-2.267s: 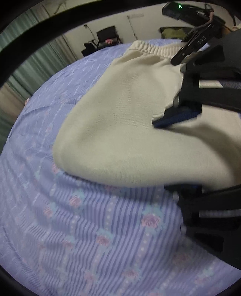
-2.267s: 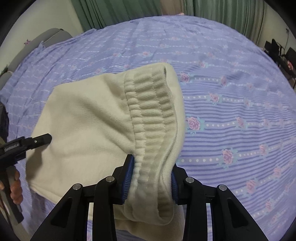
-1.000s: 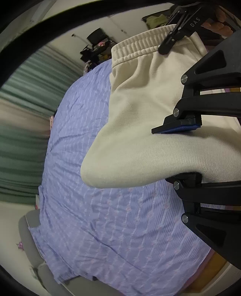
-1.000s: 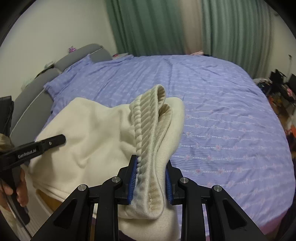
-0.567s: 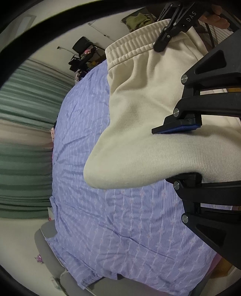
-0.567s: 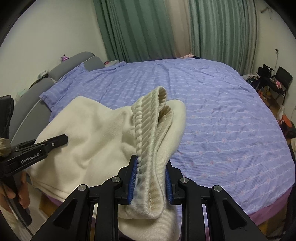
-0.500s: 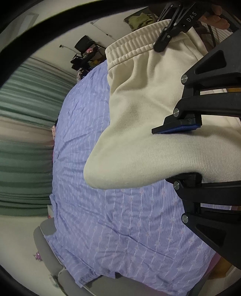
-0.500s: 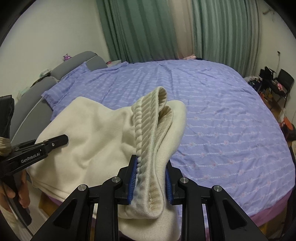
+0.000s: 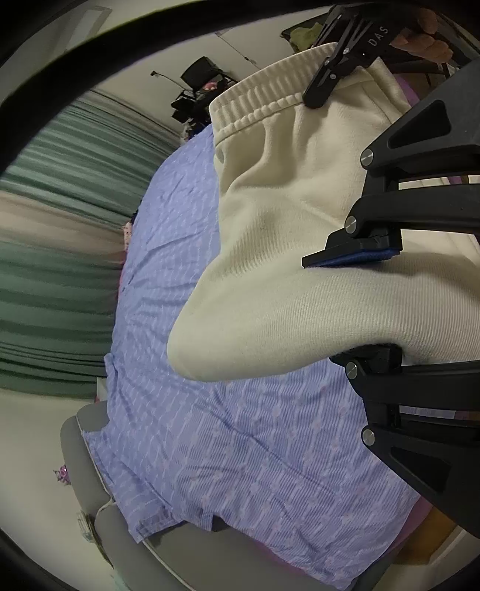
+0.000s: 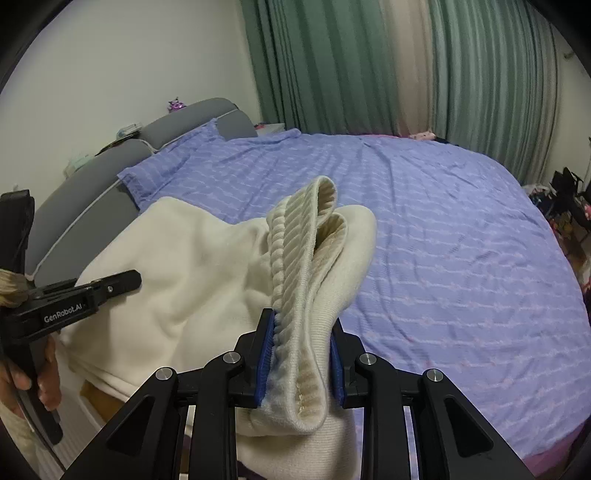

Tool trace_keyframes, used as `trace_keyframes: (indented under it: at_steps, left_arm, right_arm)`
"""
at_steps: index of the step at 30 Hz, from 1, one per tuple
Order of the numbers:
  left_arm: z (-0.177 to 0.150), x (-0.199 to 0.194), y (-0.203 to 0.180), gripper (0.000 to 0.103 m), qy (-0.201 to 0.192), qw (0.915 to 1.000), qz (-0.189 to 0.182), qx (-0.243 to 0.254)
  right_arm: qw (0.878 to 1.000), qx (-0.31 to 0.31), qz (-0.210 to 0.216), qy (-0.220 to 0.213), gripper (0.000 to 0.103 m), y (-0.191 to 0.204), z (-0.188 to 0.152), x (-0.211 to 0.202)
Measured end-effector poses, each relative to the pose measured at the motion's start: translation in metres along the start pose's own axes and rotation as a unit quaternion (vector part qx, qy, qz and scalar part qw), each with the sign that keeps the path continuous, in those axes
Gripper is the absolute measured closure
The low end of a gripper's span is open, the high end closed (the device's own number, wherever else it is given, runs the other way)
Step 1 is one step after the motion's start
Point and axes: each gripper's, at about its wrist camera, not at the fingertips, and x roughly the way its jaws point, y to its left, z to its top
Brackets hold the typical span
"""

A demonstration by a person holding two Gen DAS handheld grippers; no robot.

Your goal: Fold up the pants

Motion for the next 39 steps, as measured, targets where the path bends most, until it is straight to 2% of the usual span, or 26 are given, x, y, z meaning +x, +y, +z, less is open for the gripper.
trace_keyframes:
  at_steps: [4, 10, 20, 27, 34, 39]
  left_arm:
    - [0.008, 0.003, 0.045, 0.073, 0.002, 1.0000, -0.001, 0.006]
    - [0.022, 0.015, 0.116, 0.073, 0.025, 0.9994, -0.007, 0.021]
    - [0.033, 0.059, 0.226, 0.073, 0.070, 0.9972, -0.004, 0.024]
    - [0.052, 0.108, 0.288, 0.073, 0.081, 0.9966, -0.001, 0.009]
    - [0.076, 0.166, 0.338, 0.073, 0.088, 0.9960, 0.005, 0.009]
    - [0.083, 0.217, 0.364, 0.073, 0.109, 0.9937, 0.023, 0.009]
  right_arm:
    - [1.000, 0.000, -0.002, -0.002, 0.076, 0.038, 0.005, 0.018]
    - [1.000, 0.022, -0.009, 0.019, 0.076, 0.101, 0.010, 0.057]
    - [0.997, 0.031, -0.015, 0.074, 0.076, 0.190, 0.018, 0.140]
    - [0.995, 0.011, -0.015, 0.102, 0.076, 0.228, 0.036, 0.206]
    - [0.991, 0.002, -0.016, 0.130, 0.076, 0.240, 0.051, 0.285]
    - [0.988, -0.003, -0.018, 0.155, 0.076, 0.242, 0.044, 0.338]
